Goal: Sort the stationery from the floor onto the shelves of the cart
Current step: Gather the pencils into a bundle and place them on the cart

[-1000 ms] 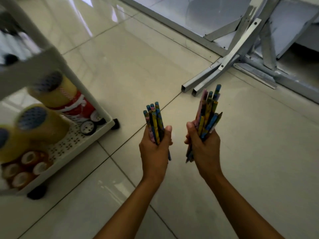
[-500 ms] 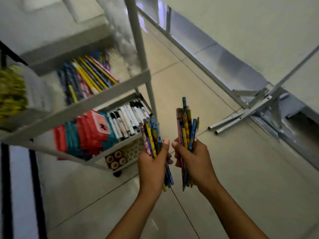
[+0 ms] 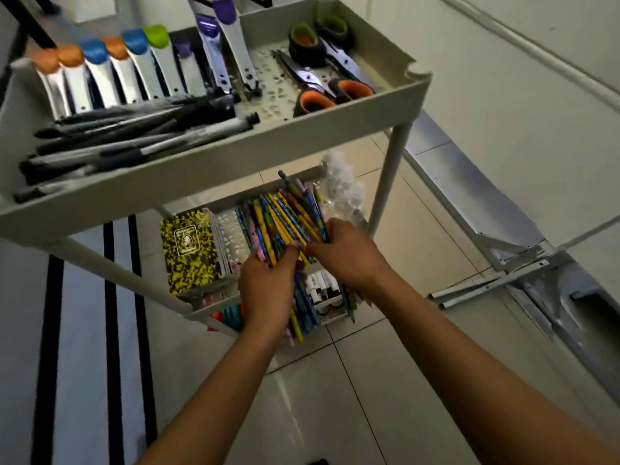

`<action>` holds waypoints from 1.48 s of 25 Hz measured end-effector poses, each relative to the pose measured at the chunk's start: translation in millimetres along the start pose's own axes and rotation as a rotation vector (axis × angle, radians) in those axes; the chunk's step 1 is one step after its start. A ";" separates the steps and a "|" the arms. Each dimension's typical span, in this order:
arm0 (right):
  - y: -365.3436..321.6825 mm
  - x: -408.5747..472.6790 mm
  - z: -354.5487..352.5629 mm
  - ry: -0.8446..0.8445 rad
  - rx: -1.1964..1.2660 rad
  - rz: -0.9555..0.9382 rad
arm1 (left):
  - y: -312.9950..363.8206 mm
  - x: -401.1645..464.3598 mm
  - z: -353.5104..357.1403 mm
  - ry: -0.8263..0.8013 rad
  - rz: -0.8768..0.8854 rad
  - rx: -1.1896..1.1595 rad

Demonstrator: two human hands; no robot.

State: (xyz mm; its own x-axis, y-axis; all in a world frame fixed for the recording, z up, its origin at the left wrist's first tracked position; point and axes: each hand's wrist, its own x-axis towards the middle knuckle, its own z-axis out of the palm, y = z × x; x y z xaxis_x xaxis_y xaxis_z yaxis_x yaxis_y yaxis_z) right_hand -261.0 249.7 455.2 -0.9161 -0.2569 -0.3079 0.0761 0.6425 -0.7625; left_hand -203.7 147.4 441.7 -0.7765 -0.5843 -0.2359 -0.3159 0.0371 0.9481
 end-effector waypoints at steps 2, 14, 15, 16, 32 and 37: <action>-10.6 37.1 7.8 -0.003 -0.127 -0.001 | 6.6 25.2 -2.3 0.019 -0.035 0.032; -2.4 118.7 60.5 0.231 -0.365 -0.082 | 2.6 102.4 -1.3 0.096 -0.182 0.062; 0.4 116.7 61.2 0.260 -0.372 -0.067 | 4.6 104.2 -0.7 0.118 -0.178 0.062; 2.3 114.1 61.4 0.273 -0.381 -0.045 | 5.9 106.6 0.1 0.140 -0.172 0.064; 9.9 79.4 69.7 0.256 -0.487 -0.064 | -13.6 123.3 16.9 0.215 -0.248 0.421; 12.5 74.8 71.3 0.241 -0.476 -0.116 | -15.0 113.2 16.5 0.193 -0.140 0.453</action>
State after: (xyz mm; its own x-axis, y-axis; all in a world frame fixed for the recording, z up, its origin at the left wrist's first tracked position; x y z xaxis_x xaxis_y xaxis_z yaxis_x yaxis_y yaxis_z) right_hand -300.5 187.0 382.1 -0.9764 -0.2087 -0.0555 -0.1661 0.8900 -0.4245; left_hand -295.9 94.1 397.3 -0.6085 -0.7462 -0.2700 -0.6477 0.2704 0.7123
